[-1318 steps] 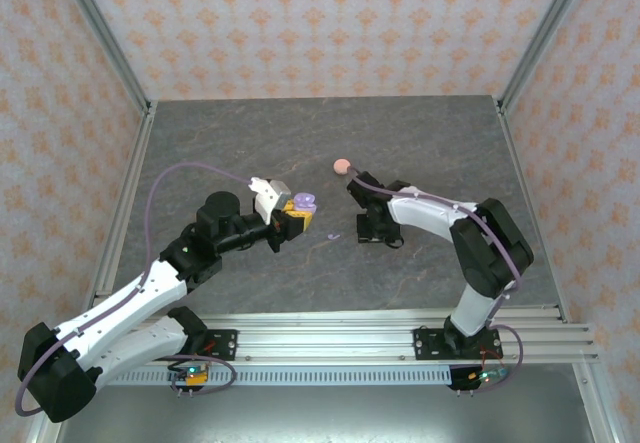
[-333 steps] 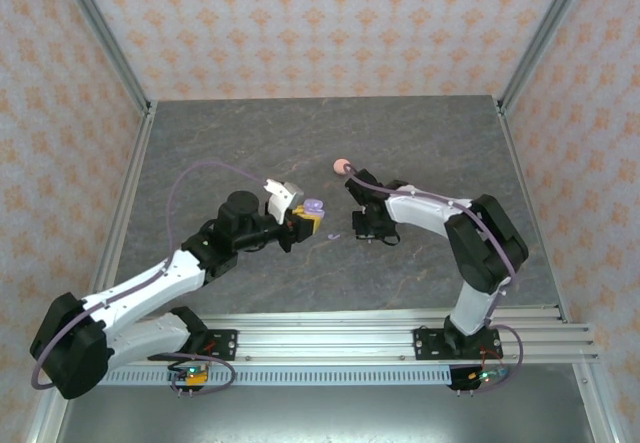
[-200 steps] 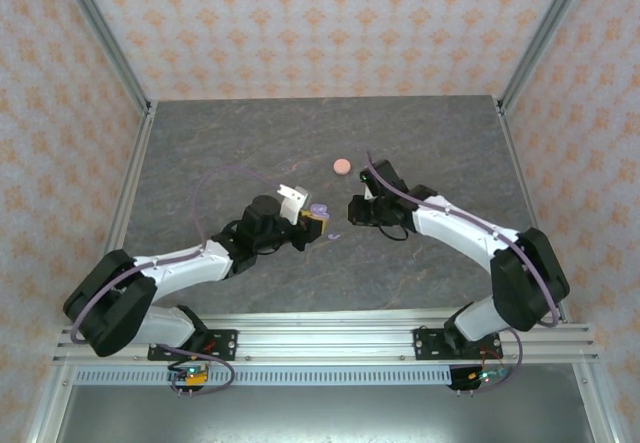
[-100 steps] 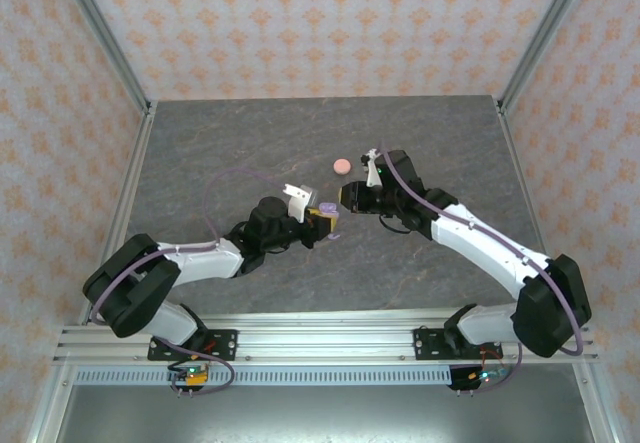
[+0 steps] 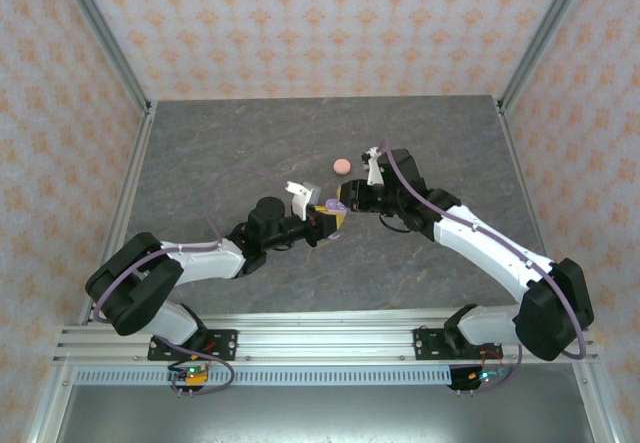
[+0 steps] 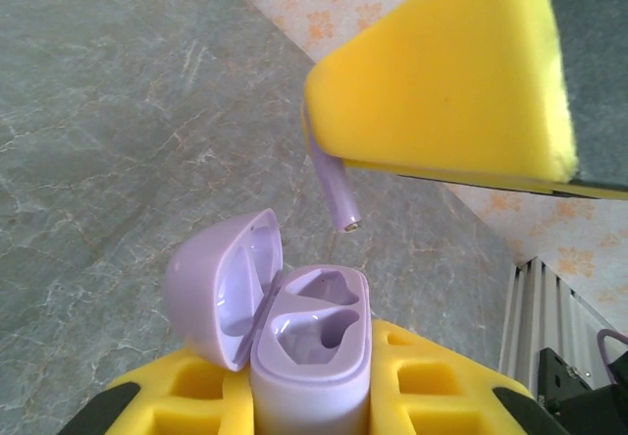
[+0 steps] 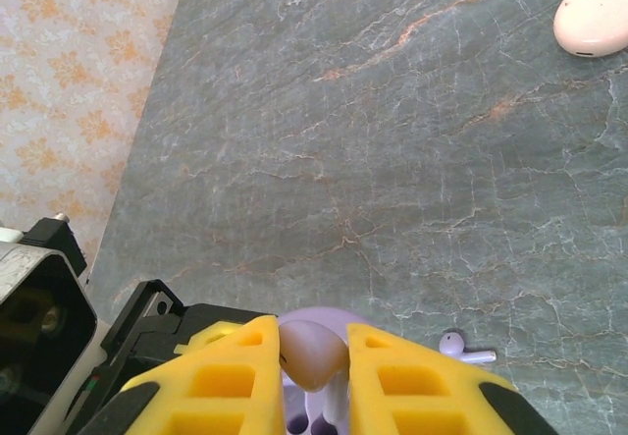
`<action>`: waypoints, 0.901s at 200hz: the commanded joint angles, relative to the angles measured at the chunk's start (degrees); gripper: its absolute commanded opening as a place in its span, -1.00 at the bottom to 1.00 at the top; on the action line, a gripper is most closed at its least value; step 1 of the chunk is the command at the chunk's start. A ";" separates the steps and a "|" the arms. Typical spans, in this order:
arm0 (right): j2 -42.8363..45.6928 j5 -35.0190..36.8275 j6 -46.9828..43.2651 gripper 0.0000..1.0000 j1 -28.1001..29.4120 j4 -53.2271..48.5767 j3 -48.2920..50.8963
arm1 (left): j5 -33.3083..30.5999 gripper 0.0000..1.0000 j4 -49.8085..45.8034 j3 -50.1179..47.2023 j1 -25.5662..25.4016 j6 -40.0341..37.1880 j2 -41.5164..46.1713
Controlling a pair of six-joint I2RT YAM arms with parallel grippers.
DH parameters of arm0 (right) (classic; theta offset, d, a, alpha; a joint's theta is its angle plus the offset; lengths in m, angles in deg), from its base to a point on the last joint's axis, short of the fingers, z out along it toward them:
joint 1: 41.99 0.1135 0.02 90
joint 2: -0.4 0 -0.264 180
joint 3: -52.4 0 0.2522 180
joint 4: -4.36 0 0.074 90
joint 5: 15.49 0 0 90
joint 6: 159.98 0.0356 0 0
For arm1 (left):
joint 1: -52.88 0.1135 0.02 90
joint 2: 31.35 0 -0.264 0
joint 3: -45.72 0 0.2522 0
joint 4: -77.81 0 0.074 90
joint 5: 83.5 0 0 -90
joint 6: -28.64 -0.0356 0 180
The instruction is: Insert the wireless bluetooth earbuds into the charging case
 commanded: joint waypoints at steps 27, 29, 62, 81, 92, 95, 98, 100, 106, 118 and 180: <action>1.44 -1.18 0.62 -0.63 -0.32 2.34 -0.59 | -0.35 -0.91 4.11 1.90 -0.29 2.02 -0.52; 1.39 -1.23 0.62 -0.63 -0.33 2.44 -0.53 | -0.46 -0.91 4.13 1.93 -0.32 2.07 -0.55; 1.30 -1.79 0.61 -0.62 -0.22 2.67 -0.30 | -1.01 -0.91 3.50 2.28 -0.32 2.47 -0.16; 1.07 -2.20 0.74 -0.62 -0.20 2.66 -0.22 | -1.34 -0.92 3.53 2.37 -0.31 2.63 -0.15; 1.00 -2.36 0.88 -0.62 -0.19 2.76 -0.22 | -1.78 -0.92 3.44 2.29 -0.33 2.73 -0.07; 1.02 -2.29 0.88 -0.62 -0.18 2.75 -0.22 | -1.81 -0.92 3.41 2.27 -0.33 2.73 -0.07; 0.97 -2.40 0.88 -0.62 -0.15 2.79 -0.17 | -1.81 -0.91 3.51 2.28 -0.32 2.73 -0.07; 0.95 -2.42 0.90 -0.62 -0.13 2.88 -0.14 | -1.77 -0.92 3.52 2.35 -0.33 2.73 -0.07; 0.99 -2.50 0.91 -0.62 -0.16 2.89 -0.08 | -1.81 -0.92 3.61 2.37 -0.33 2.76 -0.11; 0.95 -2.38 0.88 -0.62 -0.07 2.91 0.08 | -1.76 -0.92 3.63 2.45 -0.33 2.82 0.01; 0.95 -2.77 0.89 -0.62 0.28 2.72 0.75 | -3.36 -0.93 3.22 2.38 -0.30 2.95 1.25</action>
